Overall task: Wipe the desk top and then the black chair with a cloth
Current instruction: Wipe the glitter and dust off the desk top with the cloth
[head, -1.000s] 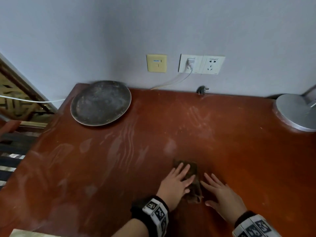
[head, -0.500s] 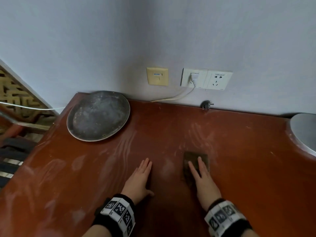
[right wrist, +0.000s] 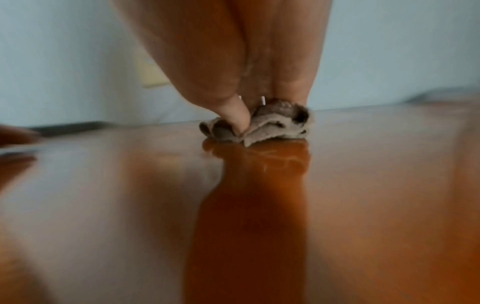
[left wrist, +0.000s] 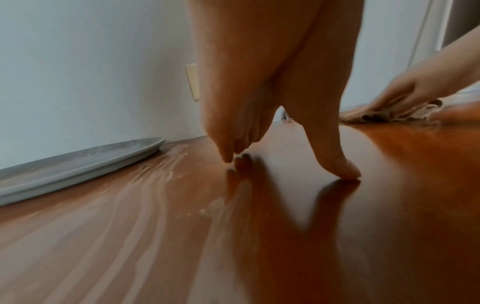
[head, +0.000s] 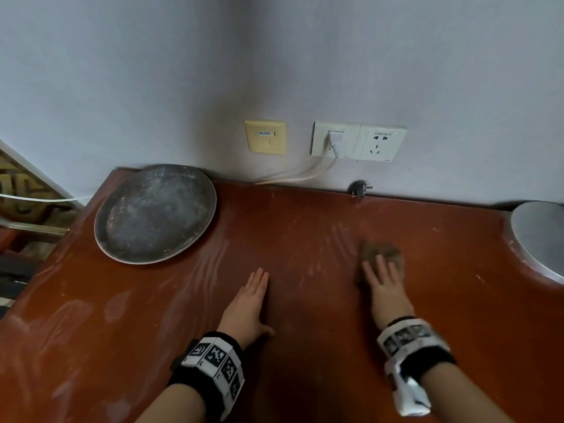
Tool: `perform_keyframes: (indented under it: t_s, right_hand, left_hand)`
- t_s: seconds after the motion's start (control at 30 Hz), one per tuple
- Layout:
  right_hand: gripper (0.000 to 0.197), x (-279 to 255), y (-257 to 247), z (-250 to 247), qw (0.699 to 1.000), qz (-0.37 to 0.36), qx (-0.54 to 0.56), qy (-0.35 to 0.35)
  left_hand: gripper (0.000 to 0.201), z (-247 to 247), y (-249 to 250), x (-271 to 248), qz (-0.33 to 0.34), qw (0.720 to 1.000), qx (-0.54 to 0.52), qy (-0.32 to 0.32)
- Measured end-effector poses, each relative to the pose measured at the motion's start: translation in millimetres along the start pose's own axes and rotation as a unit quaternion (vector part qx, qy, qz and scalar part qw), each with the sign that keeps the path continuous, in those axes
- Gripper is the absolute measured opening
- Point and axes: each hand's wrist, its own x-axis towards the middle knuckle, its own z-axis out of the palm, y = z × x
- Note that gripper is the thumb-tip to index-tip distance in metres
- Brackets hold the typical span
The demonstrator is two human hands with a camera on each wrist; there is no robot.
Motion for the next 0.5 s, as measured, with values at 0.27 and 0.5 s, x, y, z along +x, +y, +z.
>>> perform_keyframes:
  t_s: [0.27,0.5]
  right_hand:
    - [0.081,-42,-85,32,0.964,-0.264,-0.017,0.021]
    - [0.086,30,22,-11,1.0,-0.019,-0.006,-0.01]
  left_hand:
    - [0.115,-7,13,24,-0.001,1.0,0.013,-0.013]
    - [0.121,-12,4,30,-0.024,1.0,-0.006,0.008]
